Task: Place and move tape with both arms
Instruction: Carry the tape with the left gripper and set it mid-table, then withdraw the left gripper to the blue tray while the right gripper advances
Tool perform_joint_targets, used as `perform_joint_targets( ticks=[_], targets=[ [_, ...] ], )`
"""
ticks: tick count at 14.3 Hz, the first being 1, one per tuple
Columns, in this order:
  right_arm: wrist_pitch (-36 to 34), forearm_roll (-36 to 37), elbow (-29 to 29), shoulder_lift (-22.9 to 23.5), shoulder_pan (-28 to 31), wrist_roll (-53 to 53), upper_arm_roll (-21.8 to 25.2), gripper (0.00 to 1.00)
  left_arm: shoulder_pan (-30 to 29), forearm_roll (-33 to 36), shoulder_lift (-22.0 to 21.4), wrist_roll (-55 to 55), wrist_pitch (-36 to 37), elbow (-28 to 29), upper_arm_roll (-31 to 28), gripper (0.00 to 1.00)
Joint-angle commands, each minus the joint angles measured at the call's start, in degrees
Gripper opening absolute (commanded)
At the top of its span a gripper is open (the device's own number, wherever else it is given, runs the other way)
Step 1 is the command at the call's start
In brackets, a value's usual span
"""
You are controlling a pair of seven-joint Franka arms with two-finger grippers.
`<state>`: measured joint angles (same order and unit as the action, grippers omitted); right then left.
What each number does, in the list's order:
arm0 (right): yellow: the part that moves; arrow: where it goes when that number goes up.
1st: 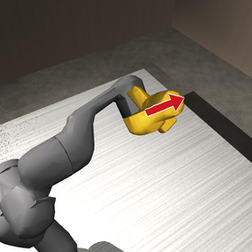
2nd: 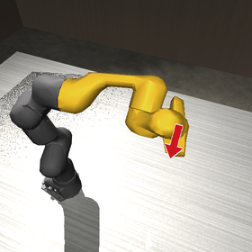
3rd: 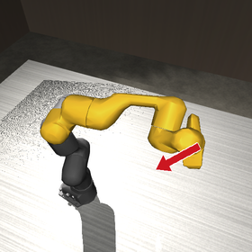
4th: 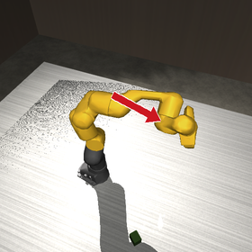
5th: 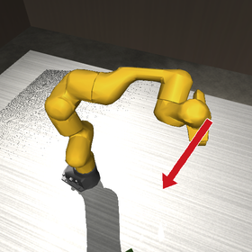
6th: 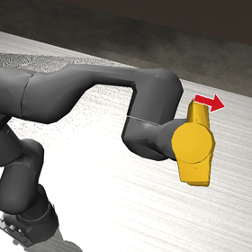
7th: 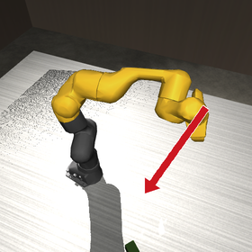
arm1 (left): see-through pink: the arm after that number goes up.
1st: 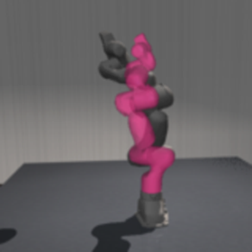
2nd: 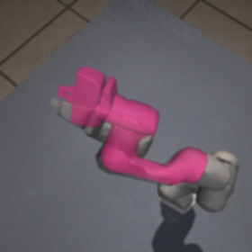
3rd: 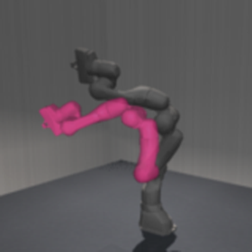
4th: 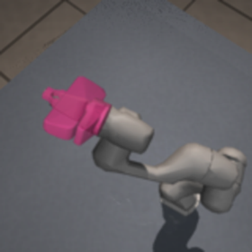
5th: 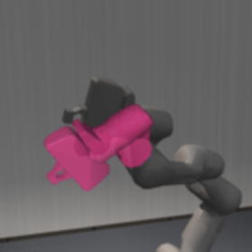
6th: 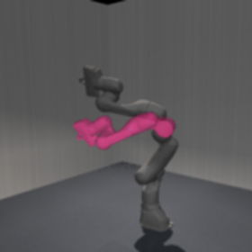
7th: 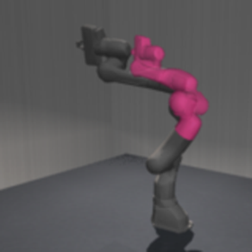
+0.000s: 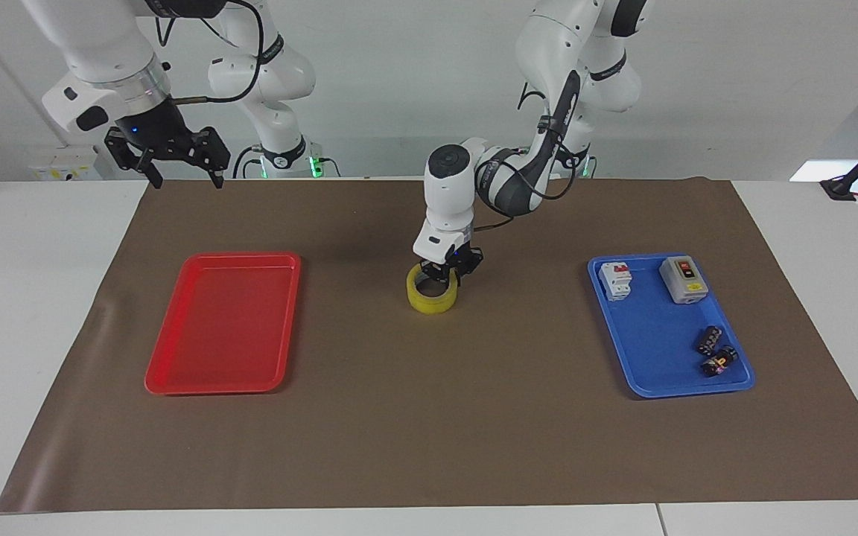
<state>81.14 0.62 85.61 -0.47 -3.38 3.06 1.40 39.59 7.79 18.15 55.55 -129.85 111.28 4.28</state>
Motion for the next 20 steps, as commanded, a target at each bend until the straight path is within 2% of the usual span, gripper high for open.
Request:
perform_joint_targets(
  ticks=[1, 5, 9, 14, 18, 20],
  targets=[
    [-0.1, 0.0, -0.1, 0.0, 0.7, -1.3, -0.3, 1.00, -0.5, 2.1, -2.1, 0.6, -0.2, 0.3, -0.8, 1.00],
    [-0.2, -0.1, -0.1, 0.0, 0.7, -1.3, -0.3, 1.00, -7.5, 2.0, -8.5, -3.5, 3.0, 0.7, -0.7, 1.00],
    [-0.1, -0.1, -0.1, 0.0, 0.7, -1.0, -0.3, 1.00, -14.7, 1.3, -14.8, -18.8, 14.9, 0.7, -0.7, 1.00],
    [1.2, -0.1, 0.8, -0.2, 0.3, -0.9, -0.3, 1.00, -28.0, -4.4, -21.3, -39.2, 20.0, -0.2, -1.1, 1.00],
    [2.9, -0.5, 5.5, -2.3, -4.3, -1.5, -0.7, 1.00, -37.2, -5.6, -21.2, -52.9, 26.6, -7.1, -1.3, 1.00],
    [8.6, -0.6, 12.7, -5.3, -8.1, -1.1, -0.7, 1.00, -39.8, -5.9, -21.0, -55.5, 29.9, -10.5, -1.3, 1.00]
  ],
)
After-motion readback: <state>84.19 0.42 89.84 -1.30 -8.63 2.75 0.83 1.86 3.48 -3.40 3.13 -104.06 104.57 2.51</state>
